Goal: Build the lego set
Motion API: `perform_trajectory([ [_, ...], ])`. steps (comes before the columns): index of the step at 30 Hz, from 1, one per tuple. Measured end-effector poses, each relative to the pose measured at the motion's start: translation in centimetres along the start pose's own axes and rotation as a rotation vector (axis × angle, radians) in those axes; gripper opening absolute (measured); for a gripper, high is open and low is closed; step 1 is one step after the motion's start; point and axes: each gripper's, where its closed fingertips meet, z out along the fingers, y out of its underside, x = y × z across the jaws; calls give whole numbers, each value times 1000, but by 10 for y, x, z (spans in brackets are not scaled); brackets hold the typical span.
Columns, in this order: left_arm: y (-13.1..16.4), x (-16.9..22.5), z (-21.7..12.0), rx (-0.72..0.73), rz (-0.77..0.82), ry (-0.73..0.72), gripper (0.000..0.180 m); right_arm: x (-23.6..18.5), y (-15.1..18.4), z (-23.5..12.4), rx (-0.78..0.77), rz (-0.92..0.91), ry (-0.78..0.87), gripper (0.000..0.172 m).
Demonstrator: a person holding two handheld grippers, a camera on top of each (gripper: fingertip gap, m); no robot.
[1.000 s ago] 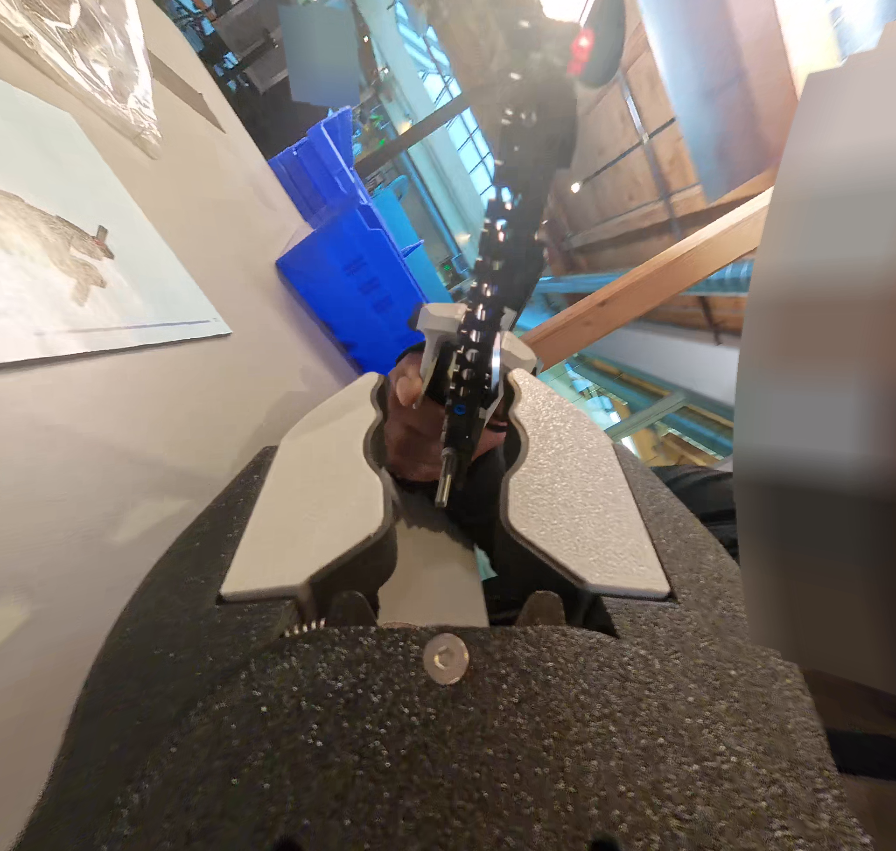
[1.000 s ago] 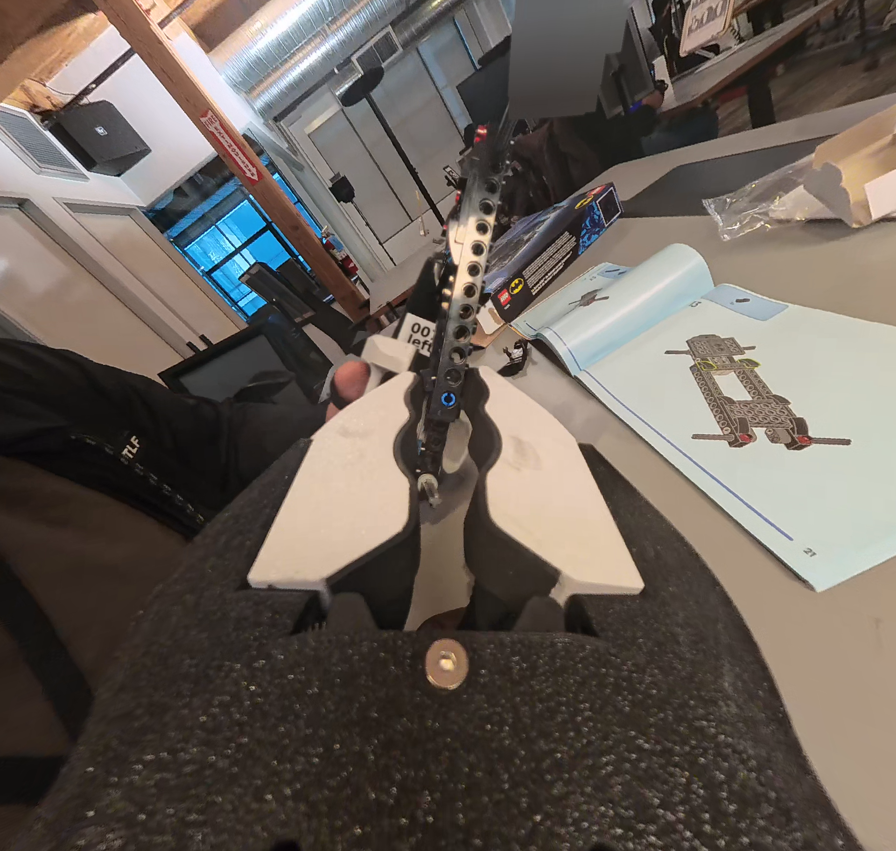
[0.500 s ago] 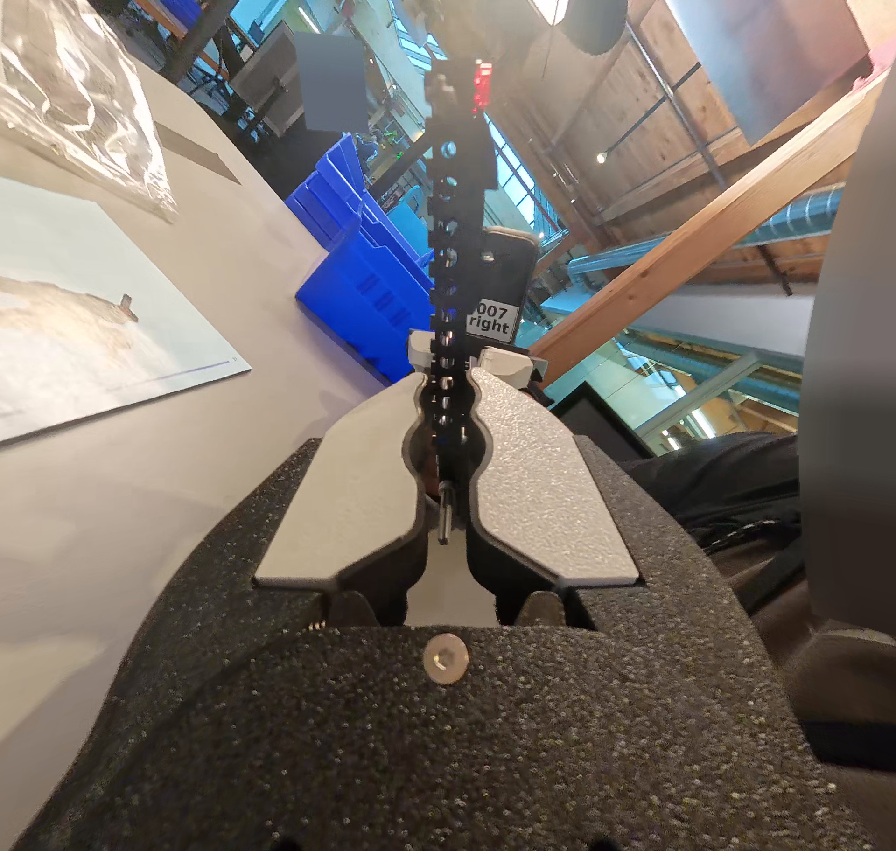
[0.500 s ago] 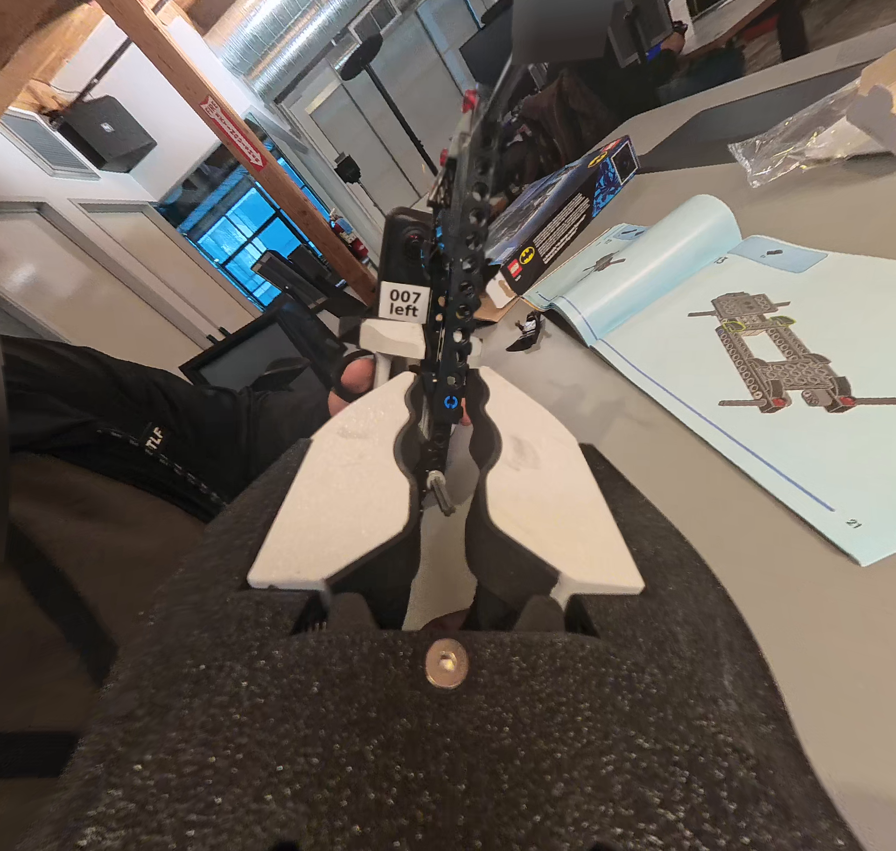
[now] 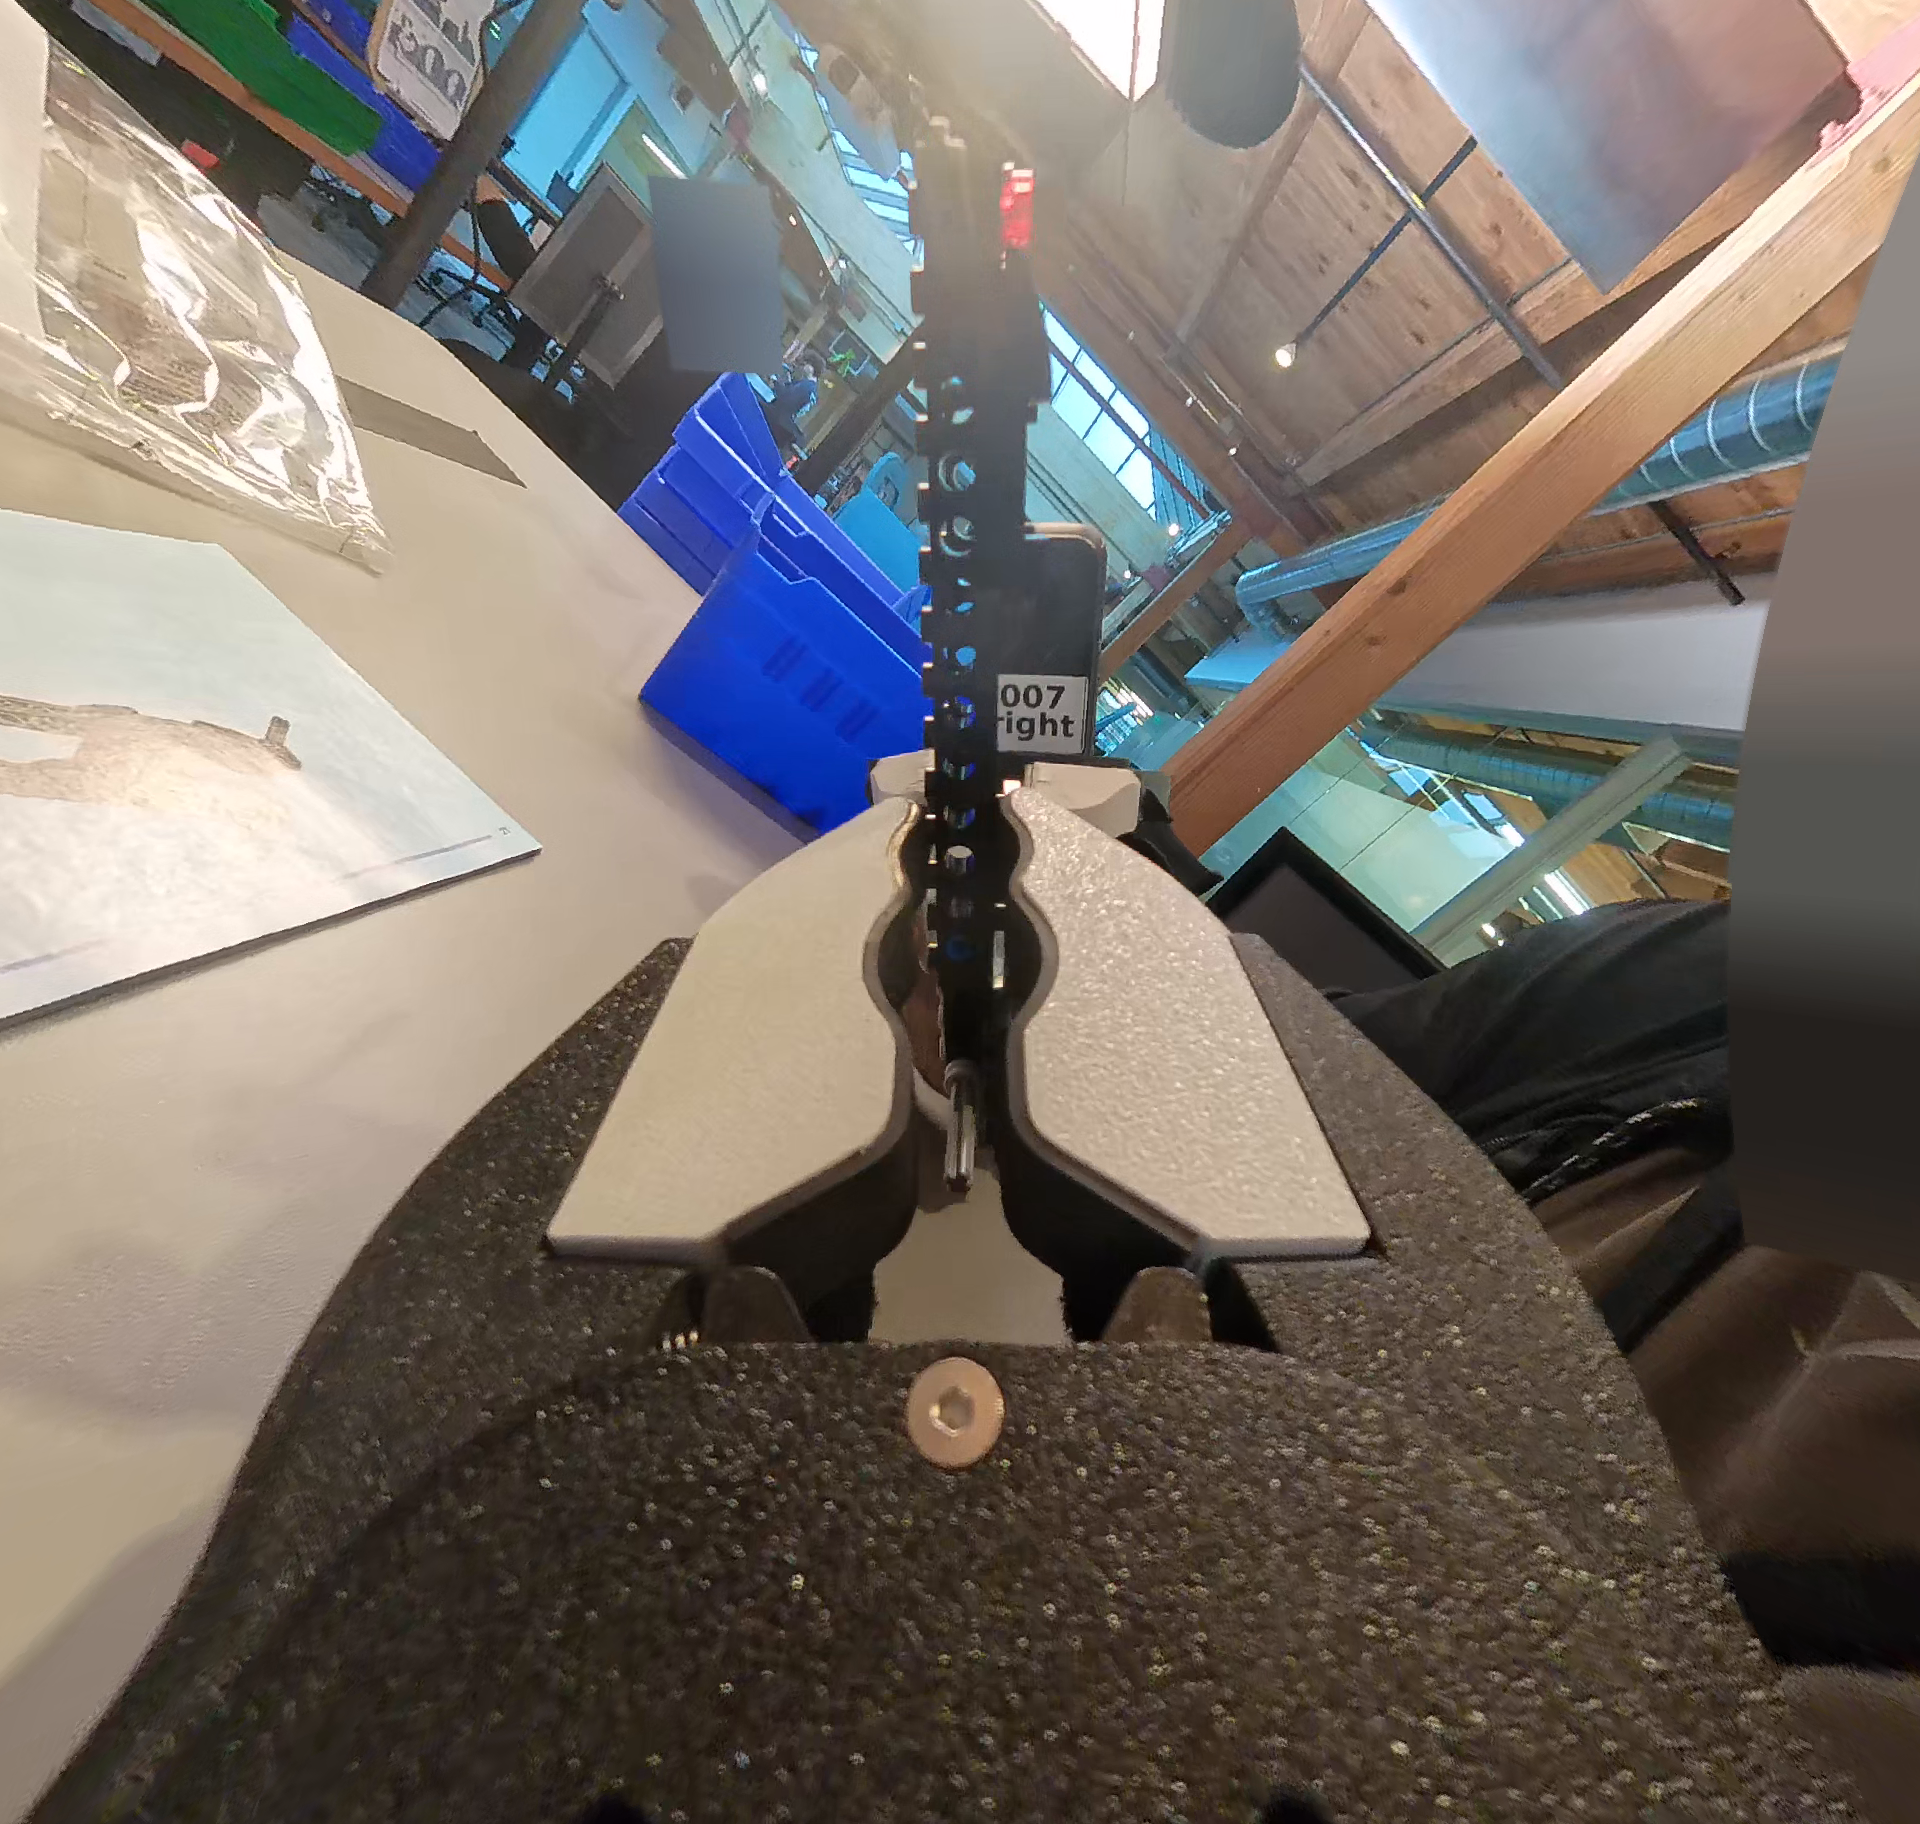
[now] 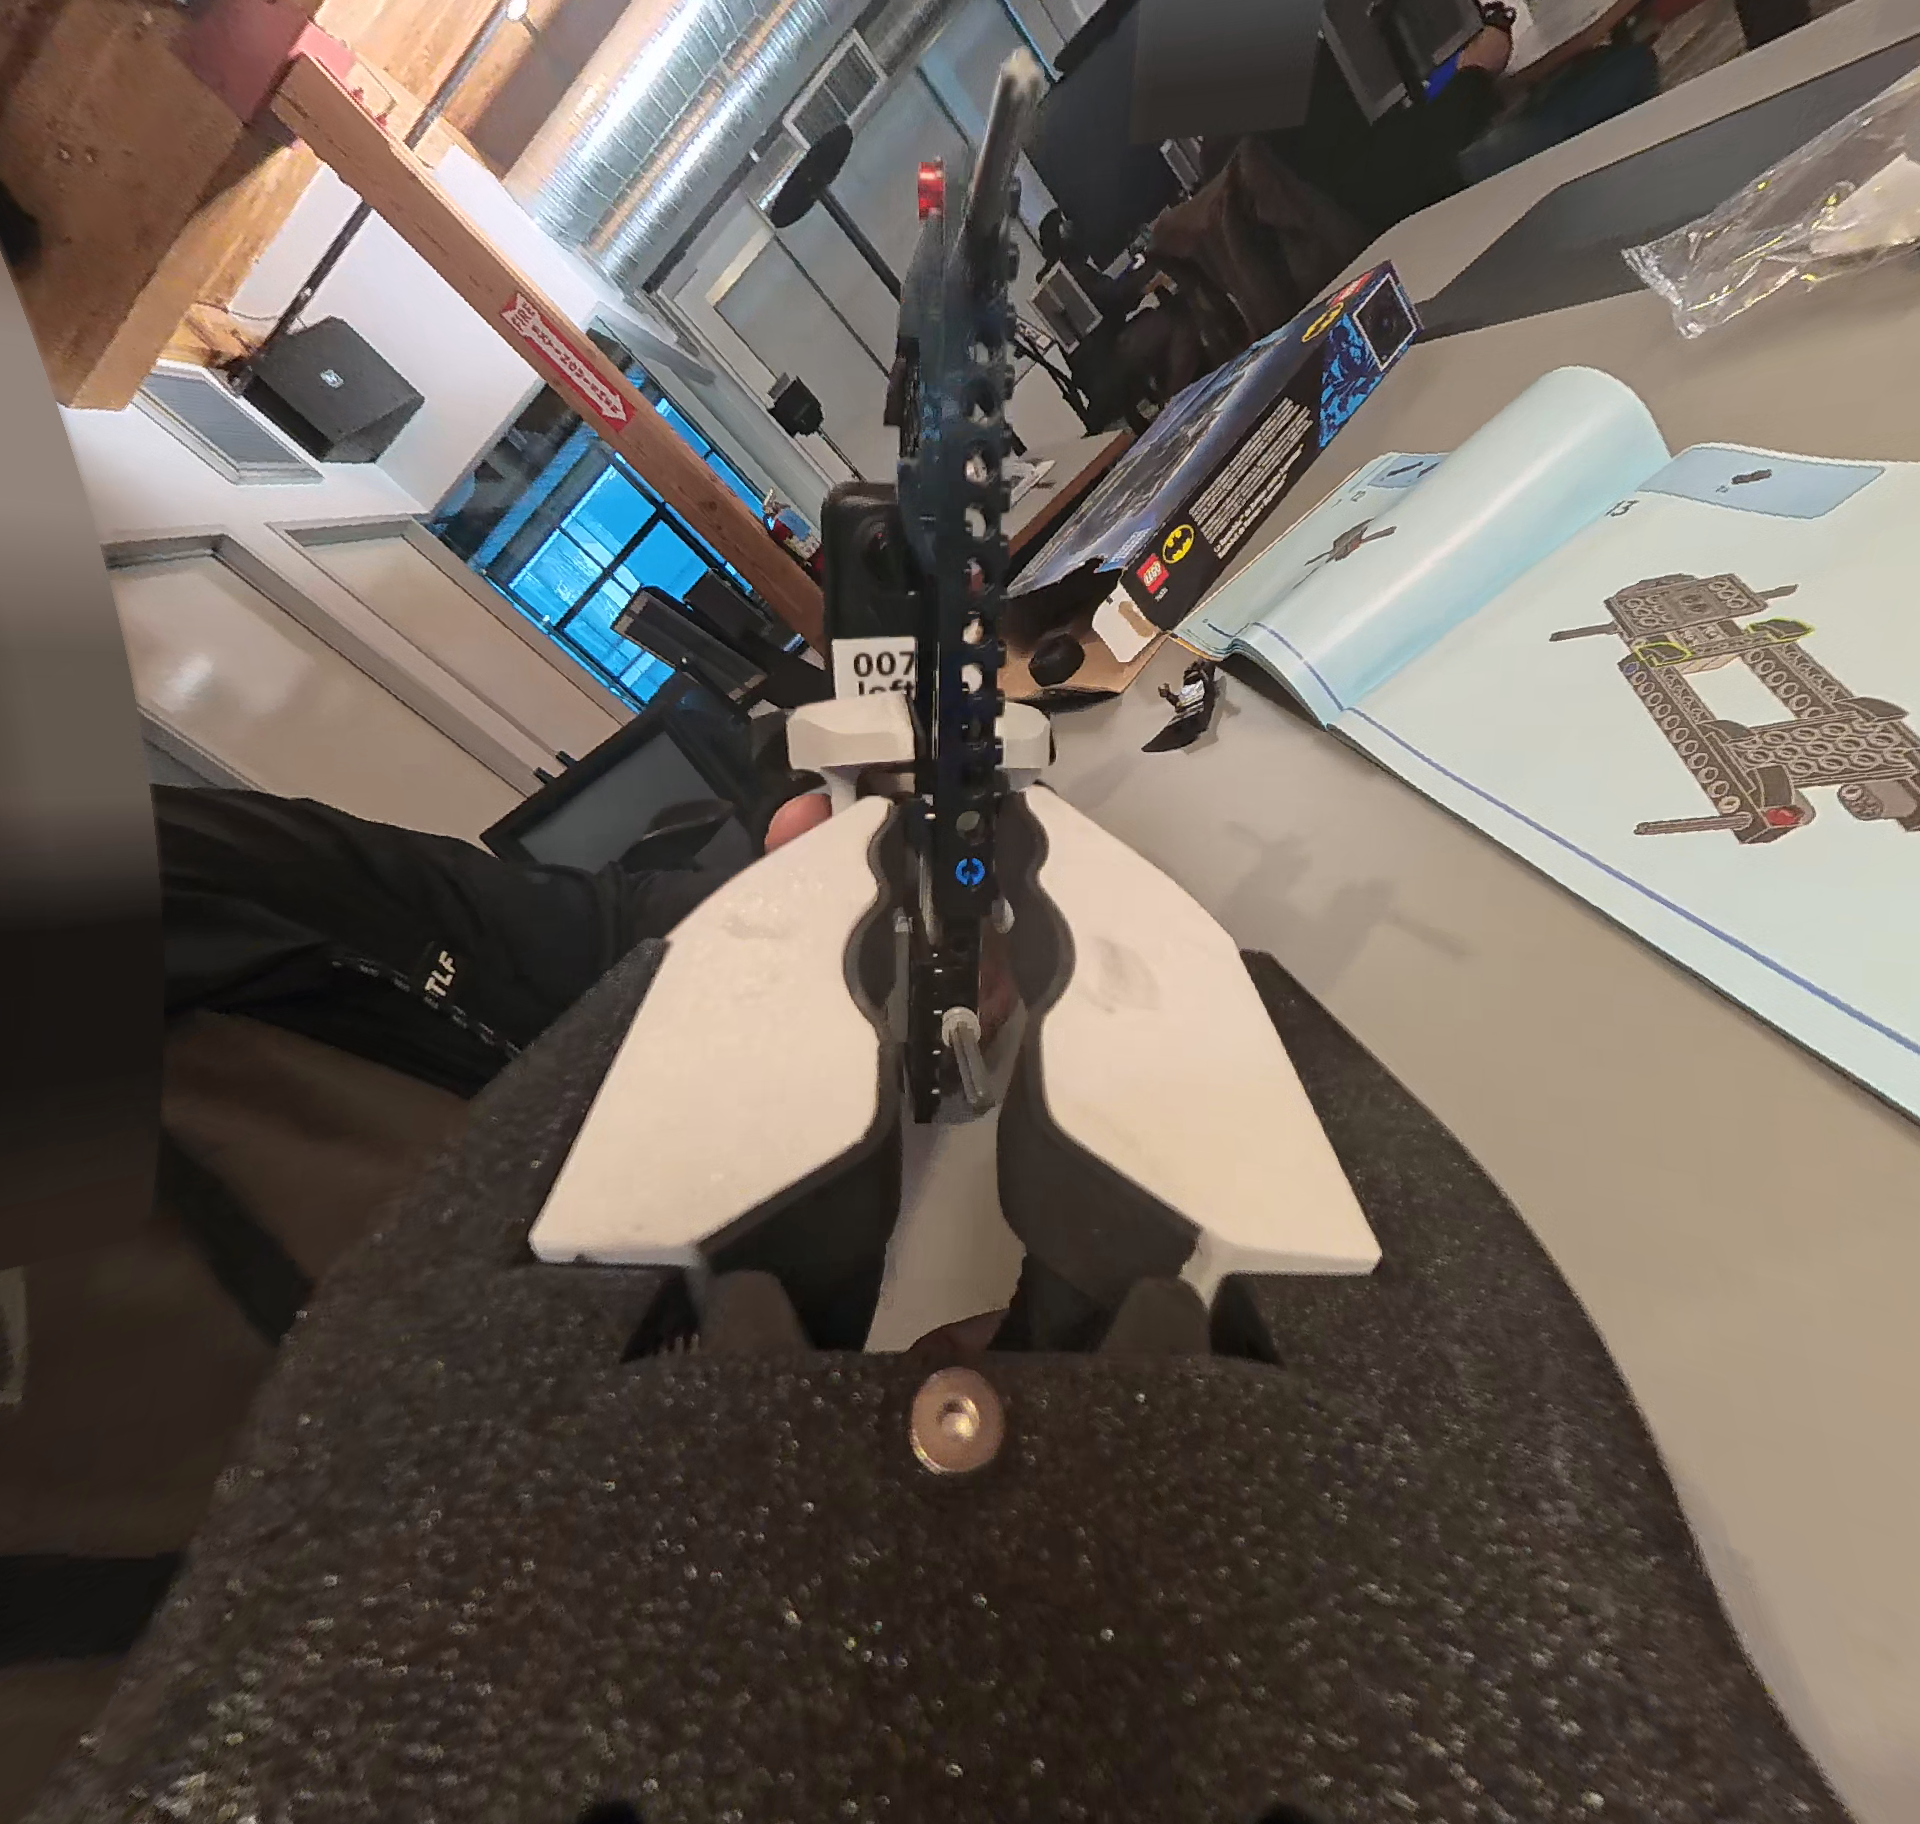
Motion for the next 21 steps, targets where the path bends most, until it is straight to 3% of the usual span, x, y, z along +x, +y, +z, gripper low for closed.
perform_trajectory([
  [13,-5,-2,-1,170,-104,-28,11,1,-3,2,33,62,52,17],
  [21,0,-13,-2,229,-257,-52,12,11,4,0,-26,125,146,18],
])
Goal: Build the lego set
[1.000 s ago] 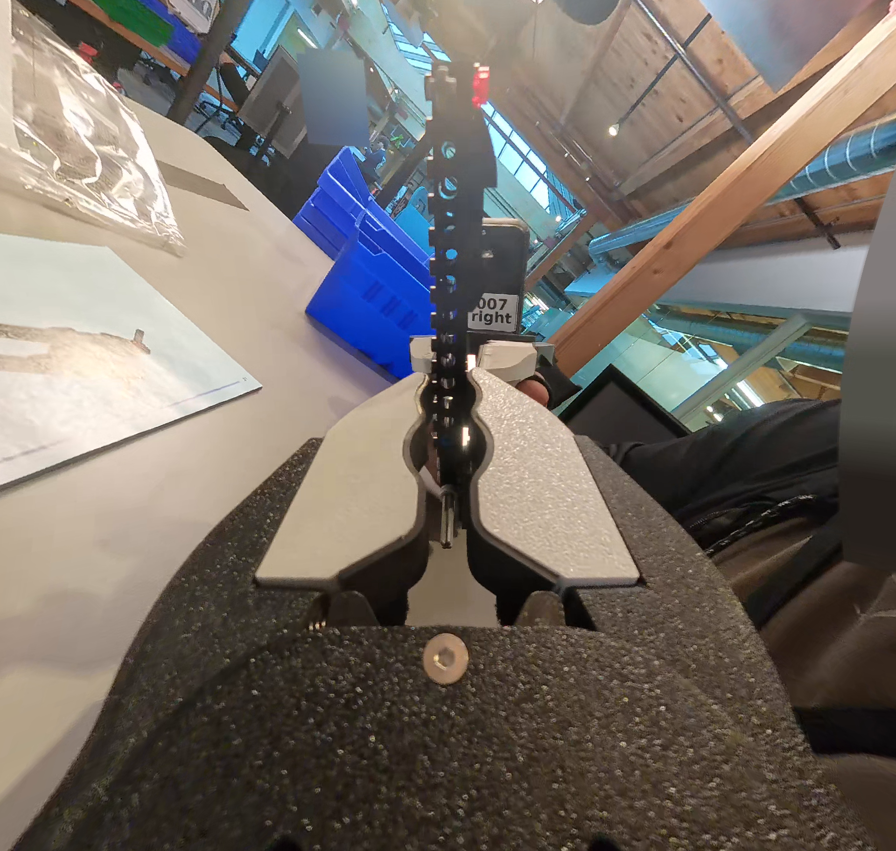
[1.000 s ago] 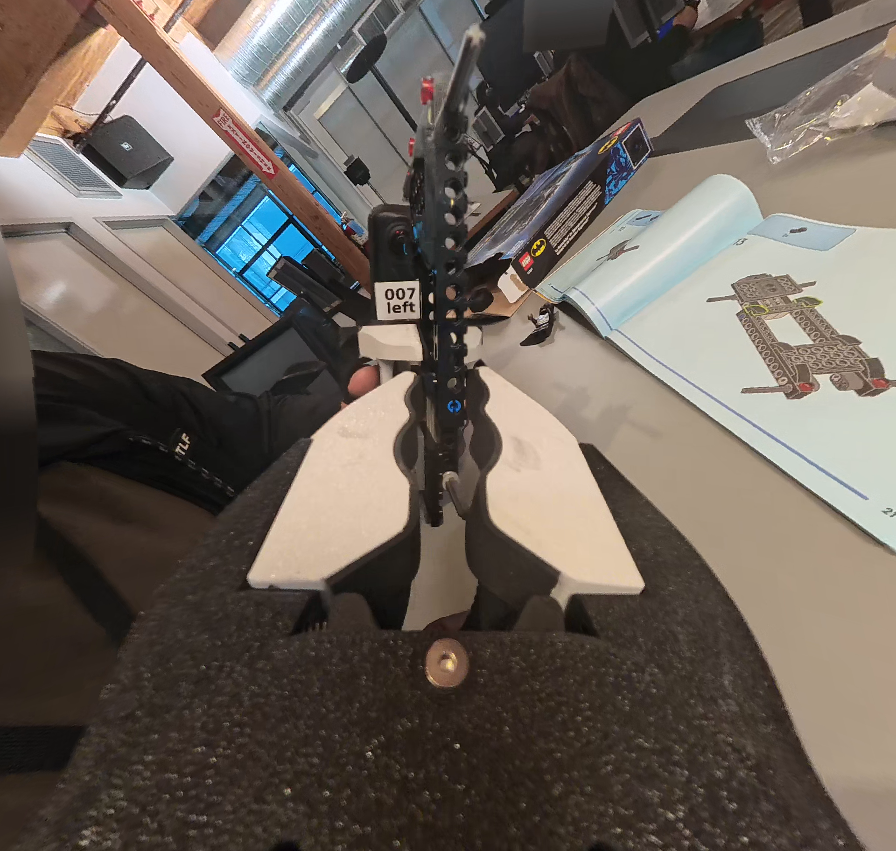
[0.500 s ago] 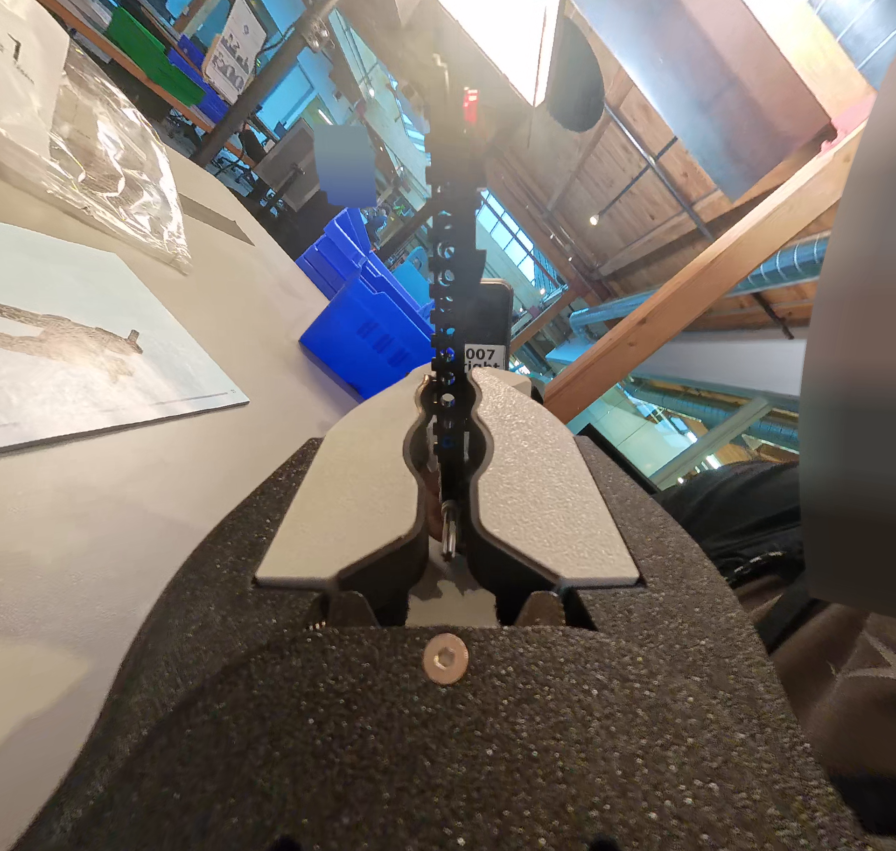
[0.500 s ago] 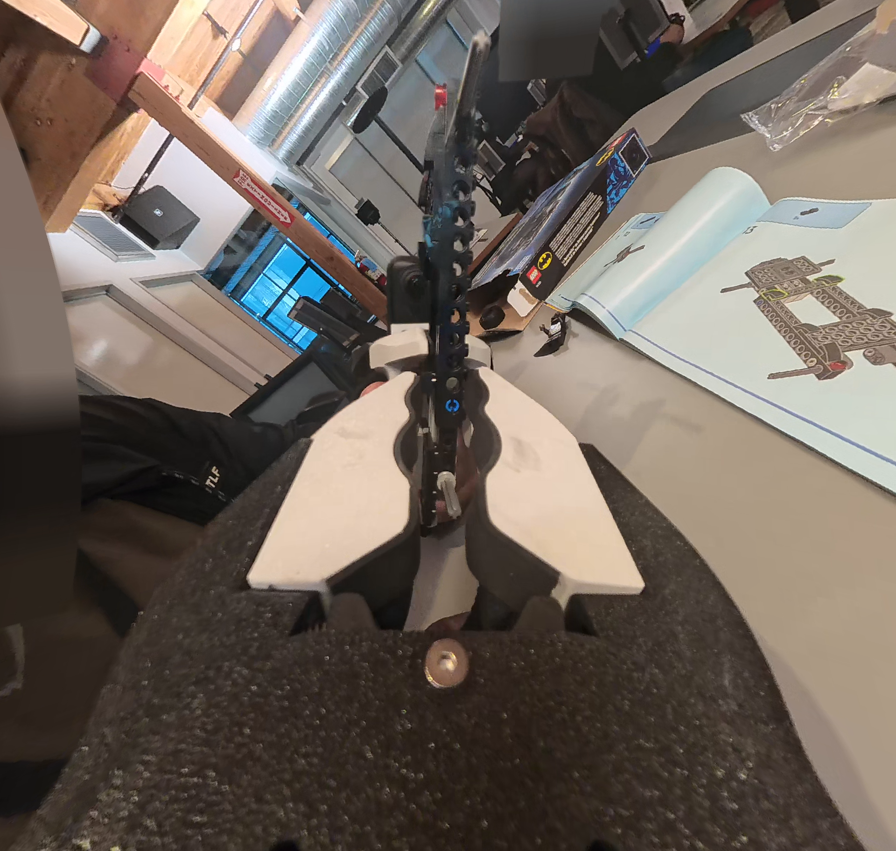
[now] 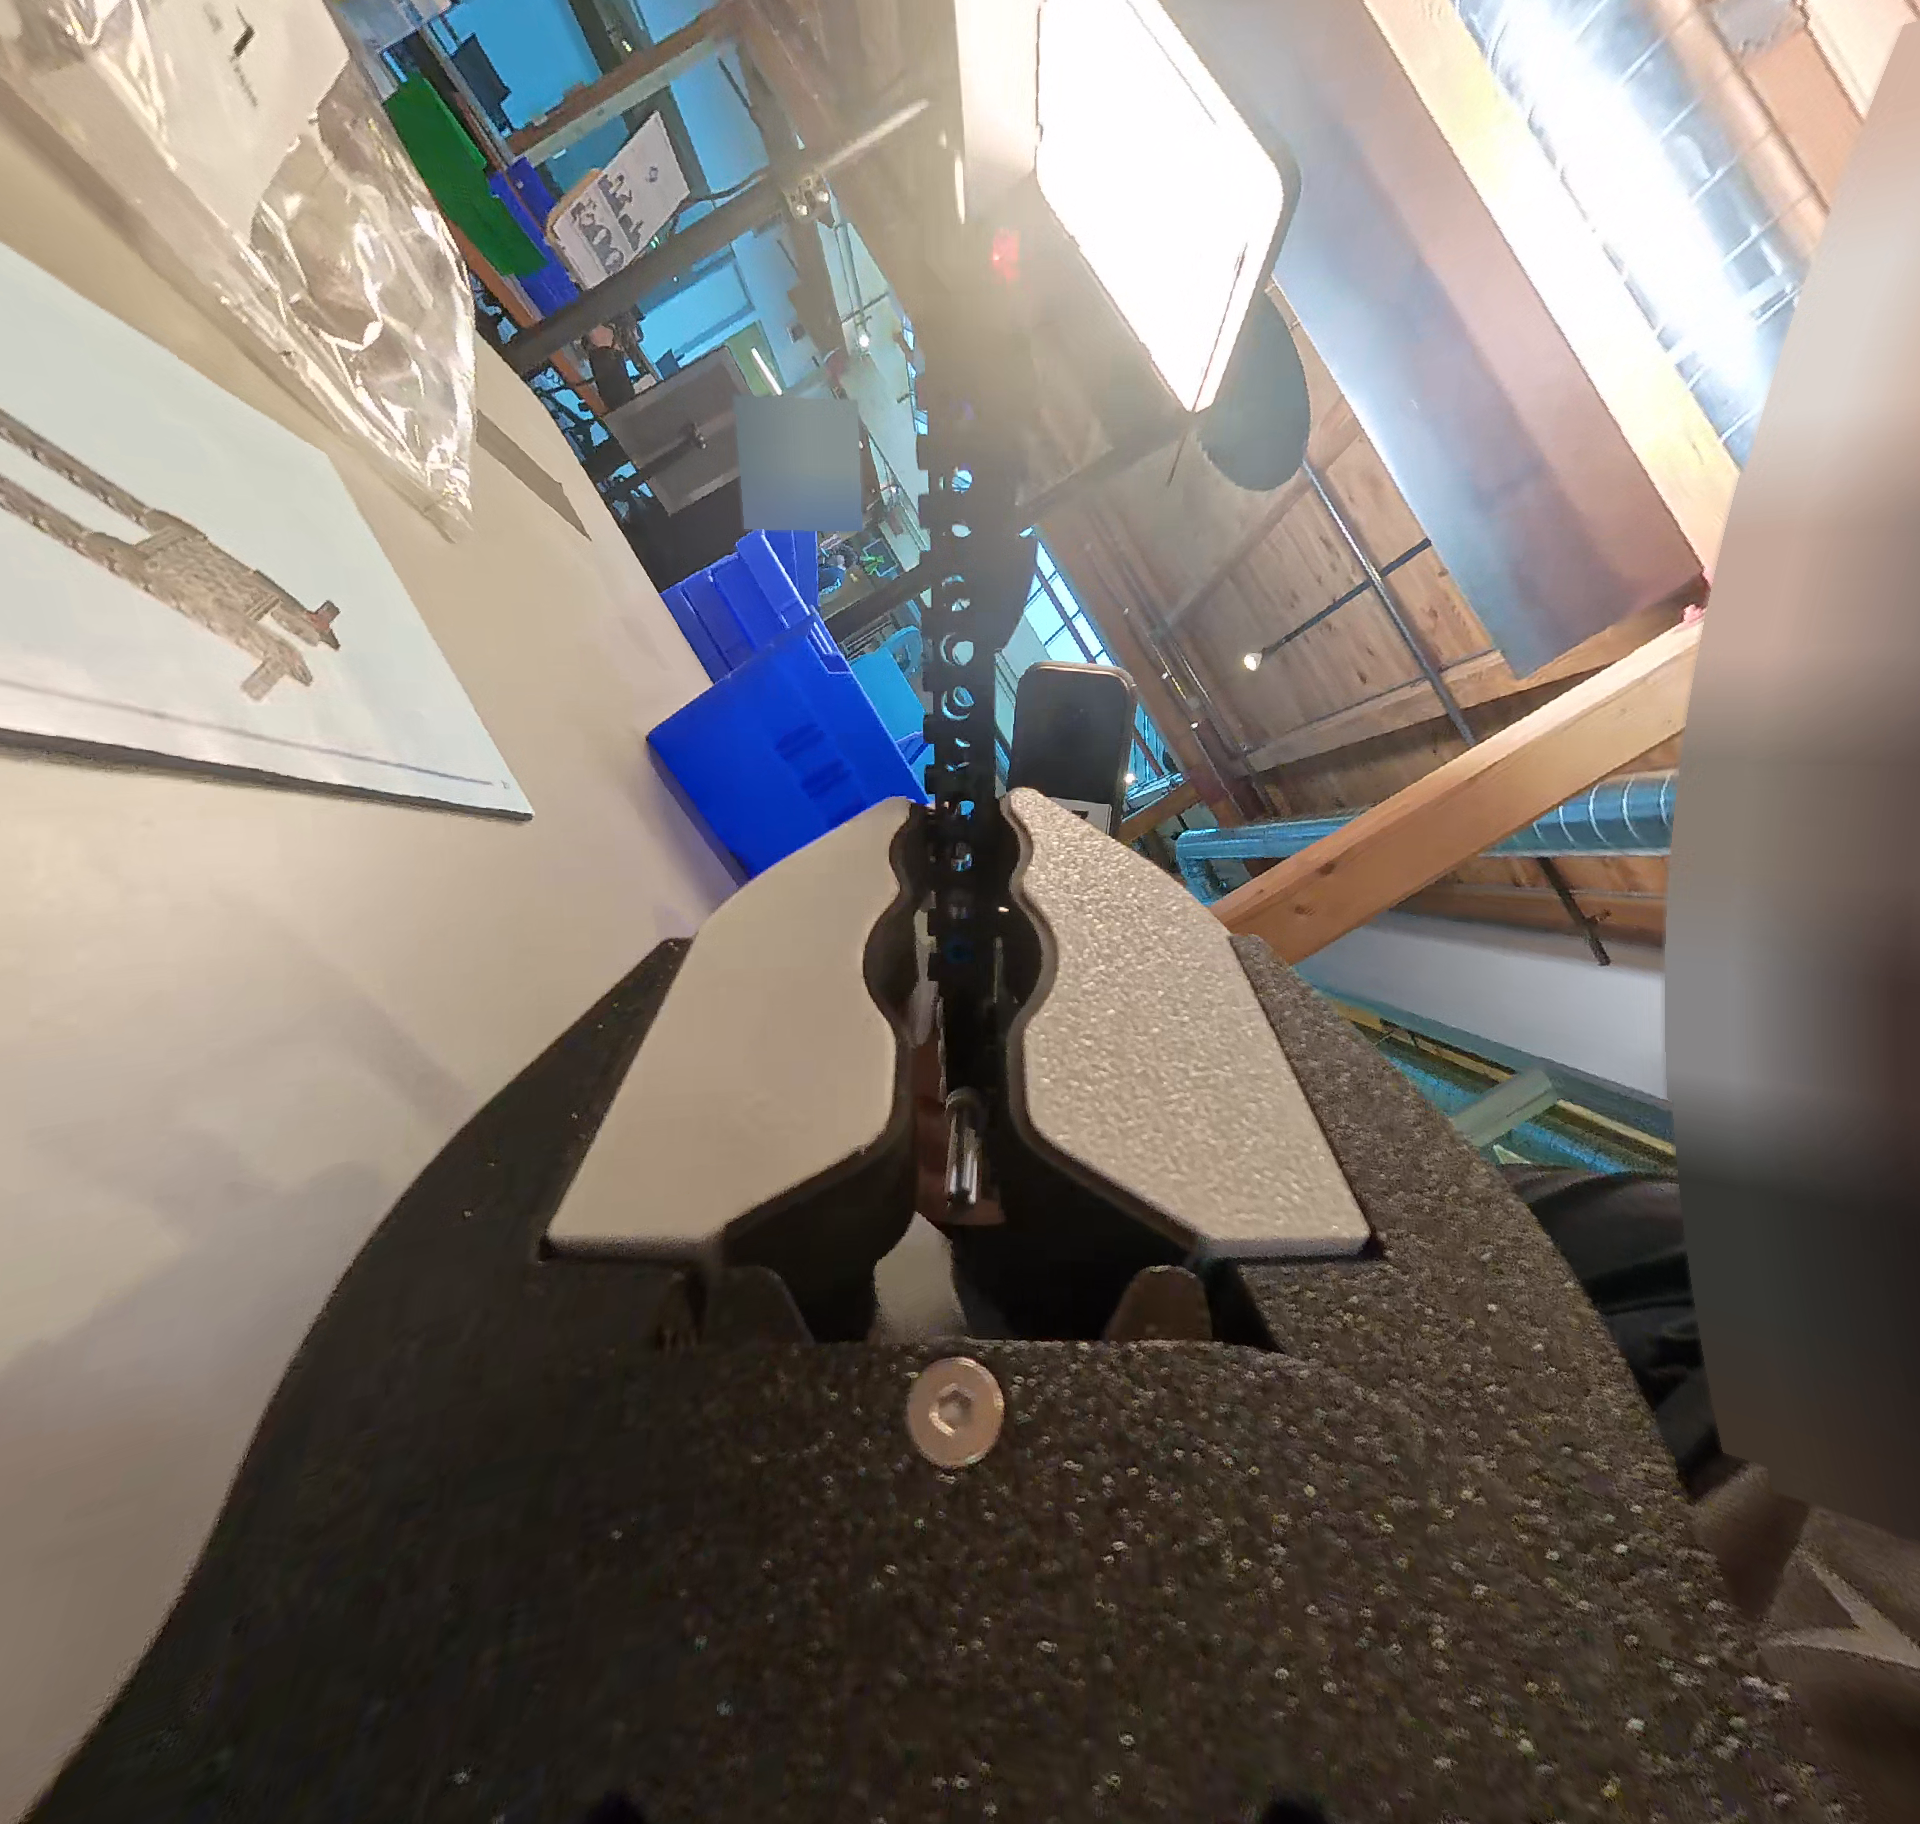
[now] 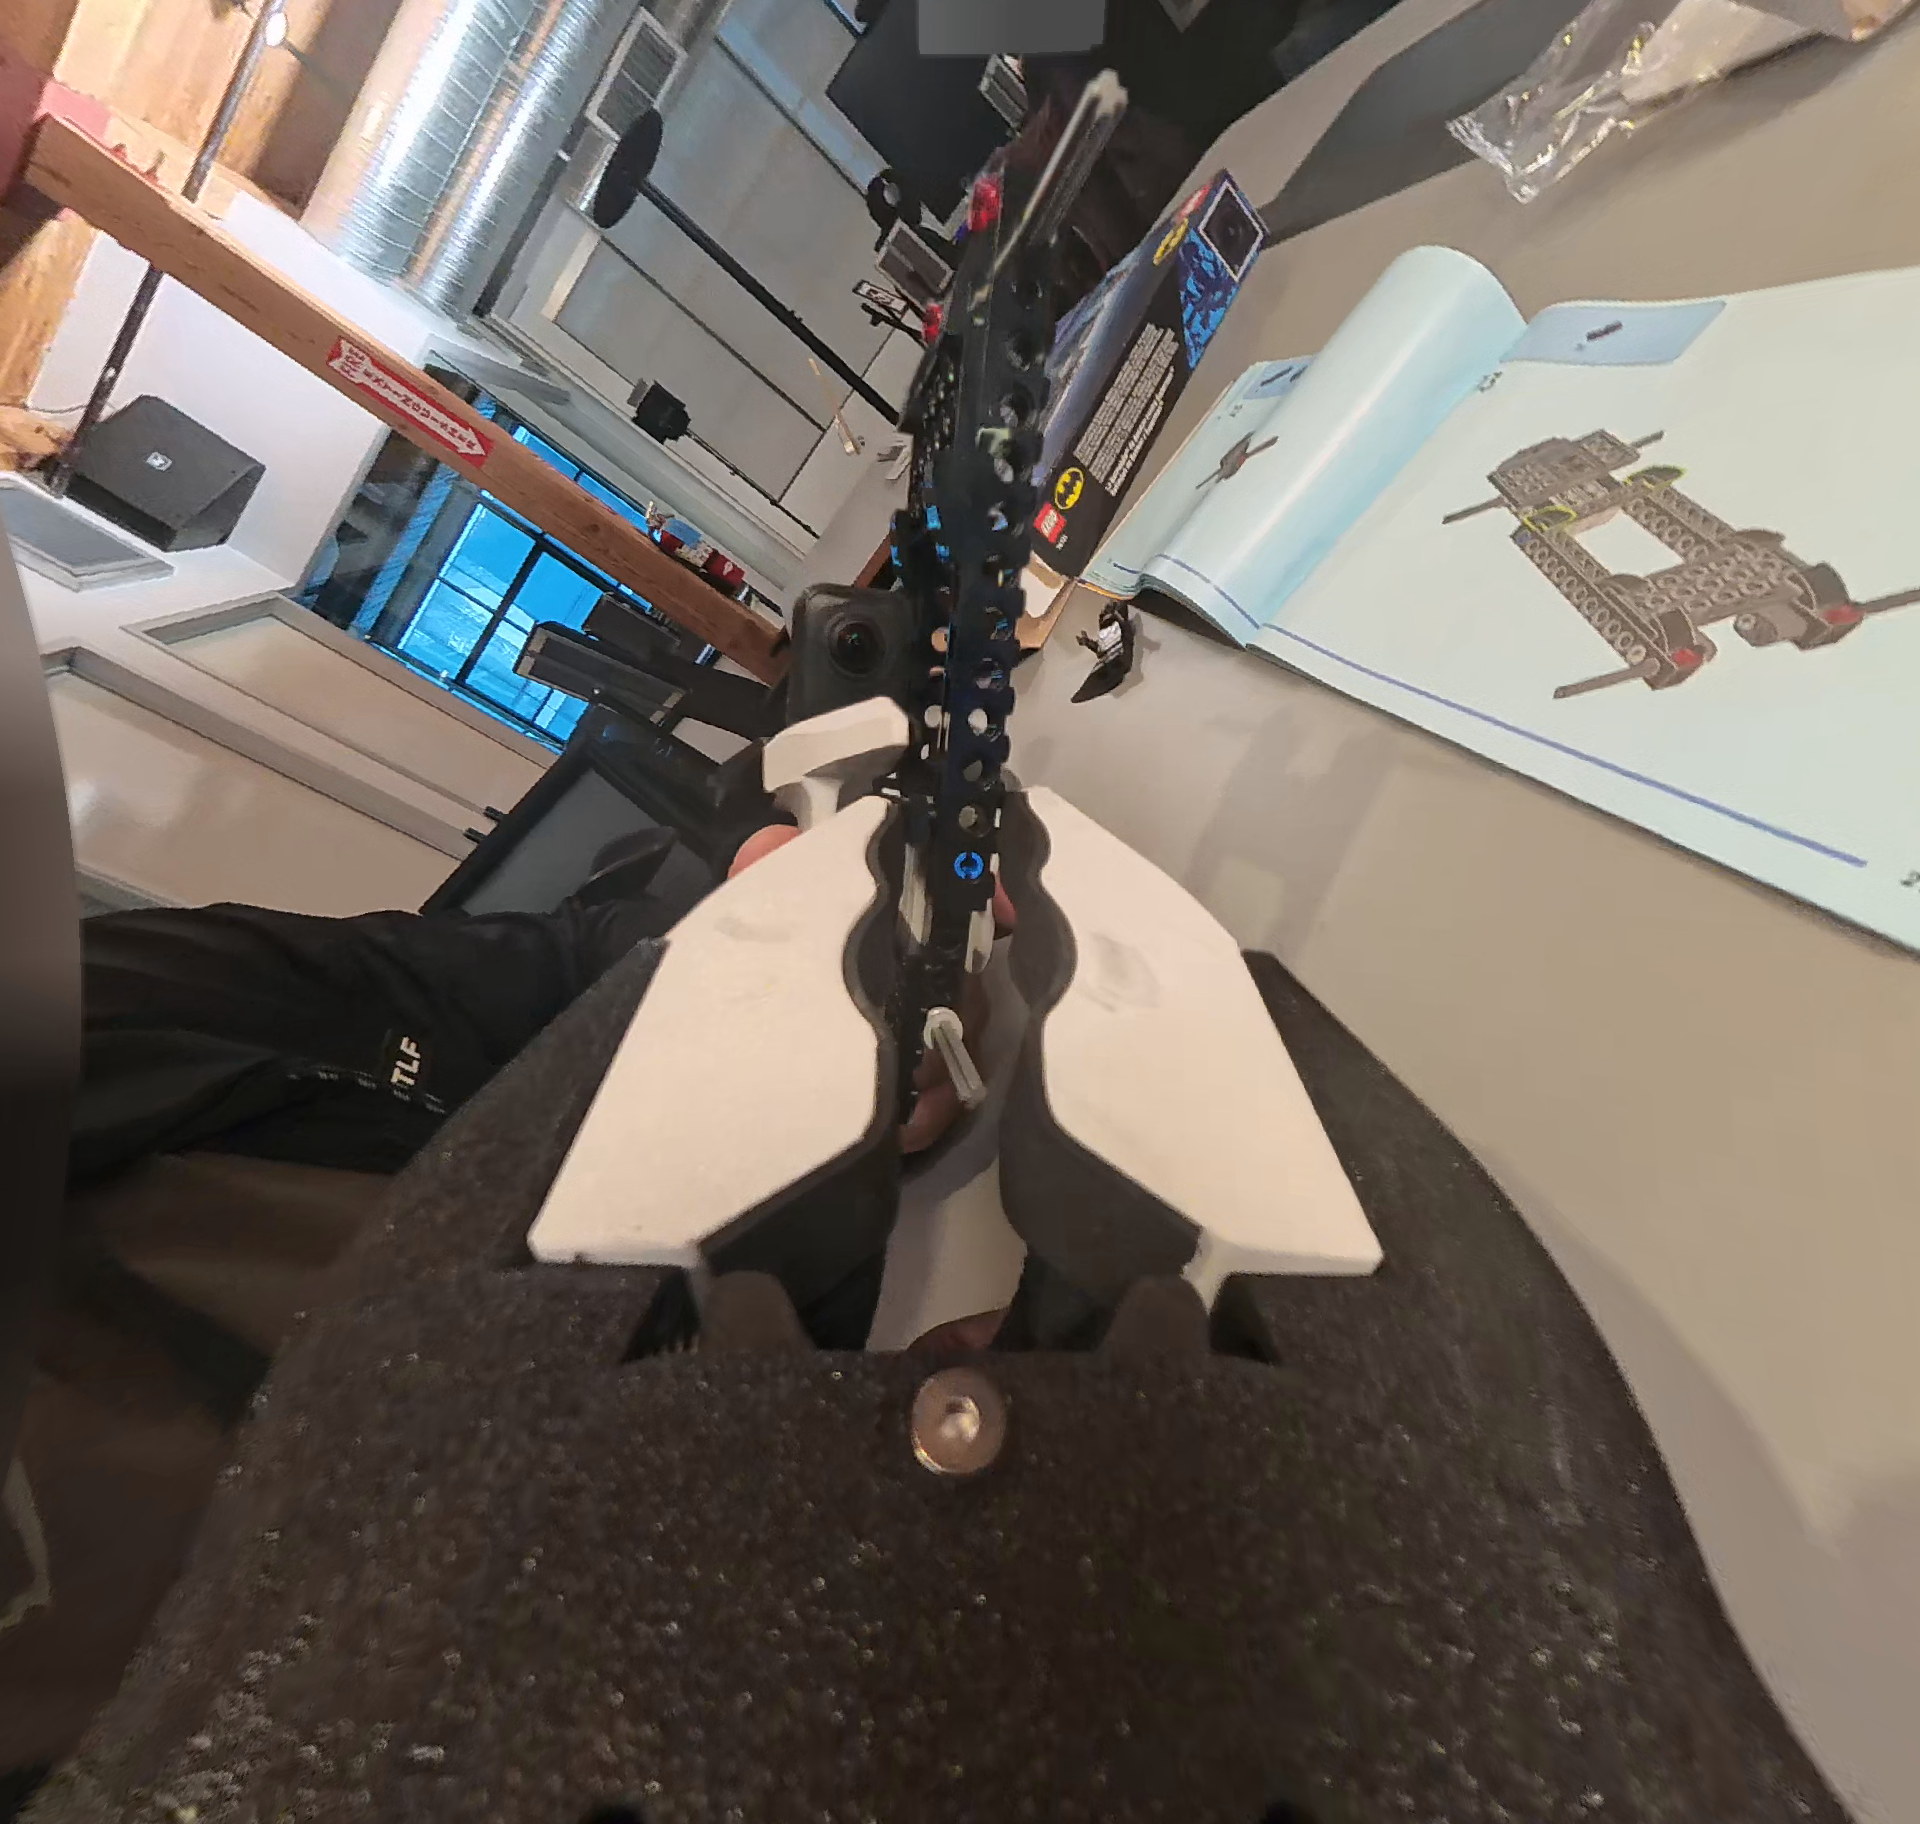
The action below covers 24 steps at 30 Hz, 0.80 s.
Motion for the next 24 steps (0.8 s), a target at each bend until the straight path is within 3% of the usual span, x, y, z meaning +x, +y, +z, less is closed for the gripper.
perform_trajectory([
  [7,3,-1,2,-43,-11,10,12,4,0,-2,3,126,-42,17],
  [17,17,4,5,-243,27,68,15,5,-3,-7,-44,138,-51,17],
  [24,16,0,5,-214,-124,90,12,7,-2,-7,-53,144,-48,17],
])
